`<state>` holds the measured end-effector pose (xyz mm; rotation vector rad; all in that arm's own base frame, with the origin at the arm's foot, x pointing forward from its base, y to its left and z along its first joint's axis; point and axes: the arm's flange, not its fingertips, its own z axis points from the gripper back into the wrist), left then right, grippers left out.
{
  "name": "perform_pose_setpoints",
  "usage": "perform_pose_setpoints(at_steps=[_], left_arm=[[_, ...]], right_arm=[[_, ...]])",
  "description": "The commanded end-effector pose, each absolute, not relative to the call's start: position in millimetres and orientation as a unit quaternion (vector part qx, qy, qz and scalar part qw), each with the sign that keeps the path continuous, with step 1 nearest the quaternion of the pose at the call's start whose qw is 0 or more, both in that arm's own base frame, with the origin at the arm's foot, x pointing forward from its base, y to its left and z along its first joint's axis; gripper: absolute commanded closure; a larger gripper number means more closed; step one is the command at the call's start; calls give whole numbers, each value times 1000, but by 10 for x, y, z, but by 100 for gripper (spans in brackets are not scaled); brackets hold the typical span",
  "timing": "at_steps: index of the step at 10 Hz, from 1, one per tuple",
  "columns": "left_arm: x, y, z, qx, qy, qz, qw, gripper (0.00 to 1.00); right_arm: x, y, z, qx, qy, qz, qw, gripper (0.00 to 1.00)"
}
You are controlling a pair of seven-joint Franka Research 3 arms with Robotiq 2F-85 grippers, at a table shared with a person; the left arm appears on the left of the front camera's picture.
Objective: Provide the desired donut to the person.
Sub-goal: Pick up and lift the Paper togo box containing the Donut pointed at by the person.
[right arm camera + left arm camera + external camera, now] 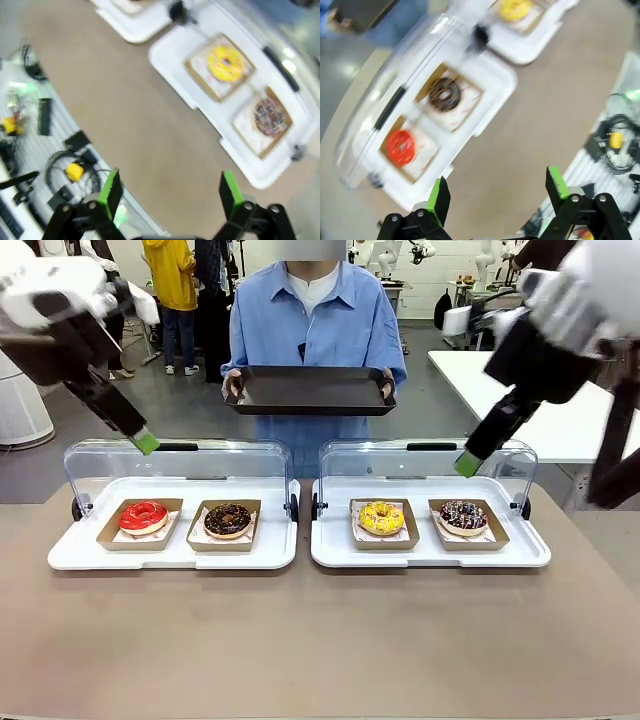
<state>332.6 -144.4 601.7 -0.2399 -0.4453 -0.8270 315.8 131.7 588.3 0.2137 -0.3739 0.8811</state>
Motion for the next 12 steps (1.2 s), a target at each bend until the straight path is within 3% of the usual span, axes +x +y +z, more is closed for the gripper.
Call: perform_pose_setpoints(at_steps=[1,4,7,12], left_arm=[[3246,-1189,6140,-231,-177,-433,853,0],[3392,-674,6262,-346,-161,-489,784,0],[3573,-107,6165,-404,-270,-506,712,0],[3670,577,5765,-437,-383,-489,650,0]], right_arm=[[3095,812,5820,283,-170,489,807,0],[3219,228,5786,377,-192,563,709,0],[3326,-225,5671,412,-261,615,619,0],[3442,-608,5488,430,-316,578,617,0]])
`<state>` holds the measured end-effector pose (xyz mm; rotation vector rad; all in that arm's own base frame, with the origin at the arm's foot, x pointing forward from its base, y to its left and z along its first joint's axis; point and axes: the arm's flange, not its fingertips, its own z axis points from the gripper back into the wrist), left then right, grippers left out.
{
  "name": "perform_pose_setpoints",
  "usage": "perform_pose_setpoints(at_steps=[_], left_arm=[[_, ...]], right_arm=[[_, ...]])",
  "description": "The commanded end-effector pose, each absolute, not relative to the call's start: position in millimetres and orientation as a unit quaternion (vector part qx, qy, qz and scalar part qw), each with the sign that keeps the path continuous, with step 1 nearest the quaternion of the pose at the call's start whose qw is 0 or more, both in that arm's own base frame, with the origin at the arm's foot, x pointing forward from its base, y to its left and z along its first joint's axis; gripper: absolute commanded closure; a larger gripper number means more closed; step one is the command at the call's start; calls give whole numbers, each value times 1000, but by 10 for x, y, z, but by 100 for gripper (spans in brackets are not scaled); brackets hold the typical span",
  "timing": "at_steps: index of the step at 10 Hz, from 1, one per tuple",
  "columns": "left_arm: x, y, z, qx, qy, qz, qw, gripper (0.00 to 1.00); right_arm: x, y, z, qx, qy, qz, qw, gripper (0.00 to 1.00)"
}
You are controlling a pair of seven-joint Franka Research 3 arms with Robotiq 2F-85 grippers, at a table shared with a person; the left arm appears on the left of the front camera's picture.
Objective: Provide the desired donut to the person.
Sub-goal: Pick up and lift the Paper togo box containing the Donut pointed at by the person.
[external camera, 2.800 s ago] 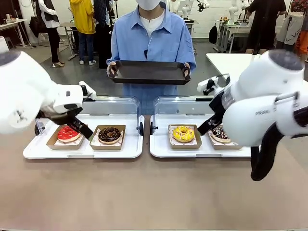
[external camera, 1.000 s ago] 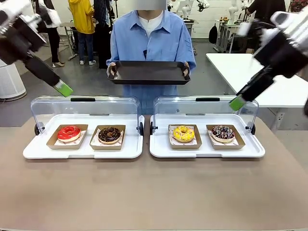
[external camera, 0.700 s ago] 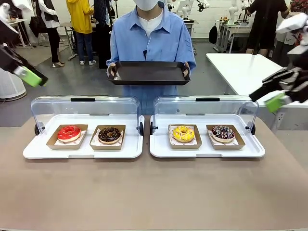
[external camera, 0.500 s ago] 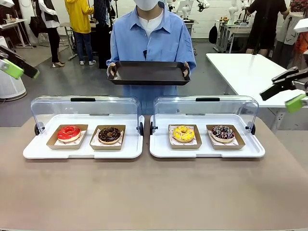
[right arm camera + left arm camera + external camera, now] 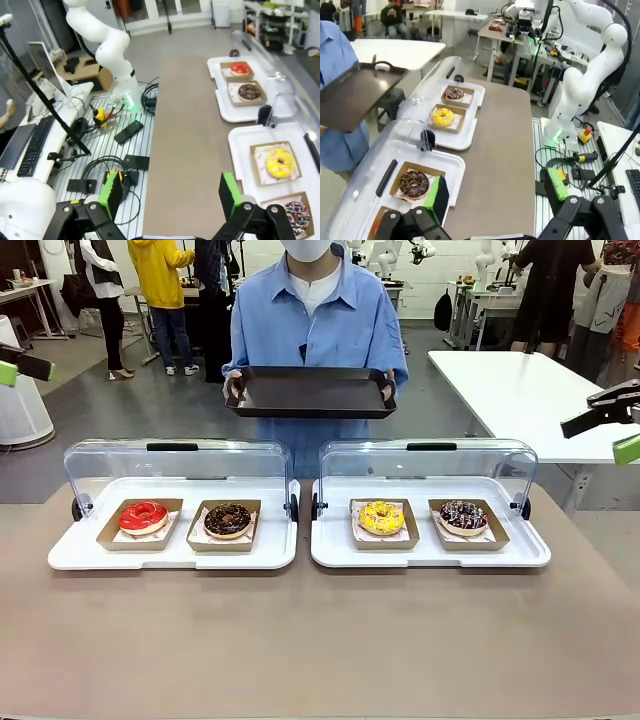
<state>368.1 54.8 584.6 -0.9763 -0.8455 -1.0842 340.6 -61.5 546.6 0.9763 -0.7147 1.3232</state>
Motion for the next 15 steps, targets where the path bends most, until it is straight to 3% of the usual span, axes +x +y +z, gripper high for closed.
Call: perform_pose_setpoints(at_steps=[1,10,12,13,15], left_arm=[[3672,663,5709,-435,-382,-490,652,0],[3528,910,5616,-351,-387,-496,694,0],[3565,947,5679,-369,-384,-492,689,0],[3565,947,5679,-369,-384,-492,689,0],[3565,947,5679,-369,-384,-492,689,0]], right_arm=[[3470,-659,5446,431,-320,565,627,0],[3516,-766,5402,422,-324,522,666,0],[3536,-677,5405,398,-314,497,704,0],[3487,-793,5366,416,-318,533,665,0],[3487,-793,5366,416,-318,533,665,0]])
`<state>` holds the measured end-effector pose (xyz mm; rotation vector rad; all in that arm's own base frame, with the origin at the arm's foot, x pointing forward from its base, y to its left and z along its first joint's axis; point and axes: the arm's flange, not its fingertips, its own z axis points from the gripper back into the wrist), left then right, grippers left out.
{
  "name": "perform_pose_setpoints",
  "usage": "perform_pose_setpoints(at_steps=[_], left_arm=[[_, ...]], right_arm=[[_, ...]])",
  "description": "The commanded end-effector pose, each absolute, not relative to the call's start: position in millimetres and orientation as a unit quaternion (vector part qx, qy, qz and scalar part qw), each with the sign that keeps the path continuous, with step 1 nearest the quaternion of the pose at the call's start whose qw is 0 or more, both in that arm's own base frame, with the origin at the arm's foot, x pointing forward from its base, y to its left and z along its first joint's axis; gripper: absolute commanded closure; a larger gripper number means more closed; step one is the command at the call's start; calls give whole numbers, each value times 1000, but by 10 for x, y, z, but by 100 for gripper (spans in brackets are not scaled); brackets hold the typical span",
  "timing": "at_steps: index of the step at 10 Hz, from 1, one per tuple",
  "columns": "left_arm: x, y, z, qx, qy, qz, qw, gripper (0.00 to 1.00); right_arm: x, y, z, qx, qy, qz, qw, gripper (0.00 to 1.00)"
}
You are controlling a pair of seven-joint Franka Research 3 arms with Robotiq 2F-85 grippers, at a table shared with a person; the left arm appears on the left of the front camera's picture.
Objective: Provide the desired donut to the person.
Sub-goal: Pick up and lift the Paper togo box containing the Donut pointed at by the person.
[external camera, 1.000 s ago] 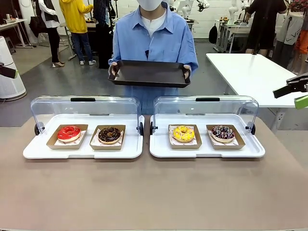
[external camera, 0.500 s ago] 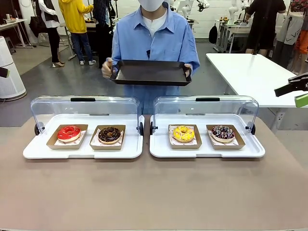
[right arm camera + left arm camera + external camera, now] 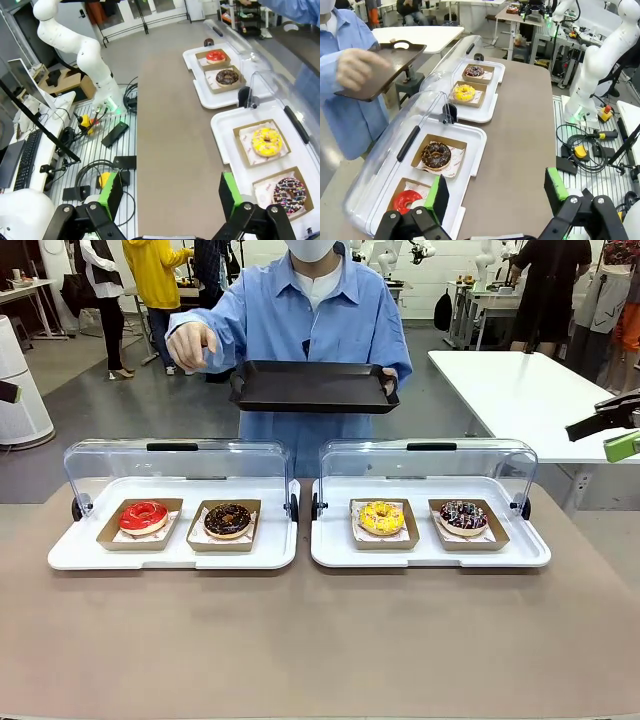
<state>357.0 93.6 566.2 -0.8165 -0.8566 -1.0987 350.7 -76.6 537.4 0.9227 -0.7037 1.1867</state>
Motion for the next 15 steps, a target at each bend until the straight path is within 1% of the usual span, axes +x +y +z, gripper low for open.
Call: perform_pose_setpoints(at_steps=[1,15], left_arm=[[3565,947,5679,-369,-384,-492,689,0],[3565,947,5679,-369,-384,-492,689,0]], right_arm=[[3487,-793,5366,416,-318,533,665,0],[3487,-793,5366,416,-318,533,665,0]])
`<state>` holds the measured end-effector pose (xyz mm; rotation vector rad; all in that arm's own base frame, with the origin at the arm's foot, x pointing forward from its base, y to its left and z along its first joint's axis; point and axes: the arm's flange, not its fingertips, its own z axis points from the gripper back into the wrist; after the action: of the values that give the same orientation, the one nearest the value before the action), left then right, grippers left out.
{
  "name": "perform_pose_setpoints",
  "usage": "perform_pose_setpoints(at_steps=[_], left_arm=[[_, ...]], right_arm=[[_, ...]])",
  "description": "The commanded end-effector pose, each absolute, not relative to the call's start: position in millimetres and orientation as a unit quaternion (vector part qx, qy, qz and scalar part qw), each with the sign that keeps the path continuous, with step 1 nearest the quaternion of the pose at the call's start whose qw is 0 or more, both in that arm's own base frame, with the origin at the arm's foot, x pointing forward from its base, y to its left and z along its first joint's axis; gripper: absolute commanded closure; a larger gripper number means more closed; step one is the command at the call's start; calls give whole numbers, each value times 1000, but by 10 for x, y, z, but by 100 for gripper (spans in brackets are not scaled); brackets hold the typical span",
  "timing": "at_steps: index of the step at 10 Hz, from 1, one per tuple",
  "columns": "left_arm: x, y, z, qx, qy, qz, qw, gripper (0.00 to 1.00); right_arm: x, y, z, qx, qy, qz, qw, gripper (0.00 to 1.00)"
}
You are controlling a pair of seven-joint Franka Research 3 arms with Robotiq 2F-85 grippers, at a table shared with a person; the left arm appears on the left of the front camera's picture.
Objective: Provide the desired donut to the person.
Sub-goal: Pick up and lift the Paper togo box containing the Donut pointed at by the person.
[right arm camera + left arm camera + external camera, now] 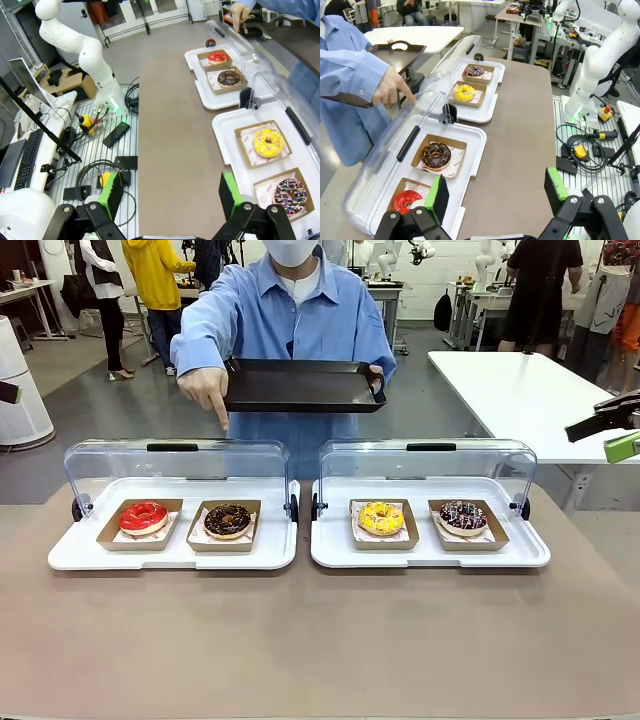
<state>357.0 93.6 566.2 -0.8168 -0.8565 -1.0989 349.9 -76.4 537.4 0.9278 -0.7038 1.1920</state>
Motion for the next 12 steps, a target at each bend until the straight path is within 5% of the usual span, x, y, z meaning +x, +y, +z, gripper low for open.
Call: perform_pose_setpoints(at_steps=[1,3,7,10,12], left_arm=[[3565,947,5679,-369,-384,-492,689,0],[3570,936,5662,-365,-383,-492,691,0],[3681,-8,5784,-178,-226,-674,681,0],[3967,-737,5360,-127,-81,-730,666,0],[4048,-1063,5091,-98,-38,-741,663,0]], right_arm=[[3487,-793,5366,416,-318,533,665,0],[3487,-793,5366,416,-318,533,665,0],[3487,-793,5366,416,-318,533,665,0],[3487,-793,5366,416,-318,533,665,0],[3487,-793,5366,416,-318,533,665,0]])
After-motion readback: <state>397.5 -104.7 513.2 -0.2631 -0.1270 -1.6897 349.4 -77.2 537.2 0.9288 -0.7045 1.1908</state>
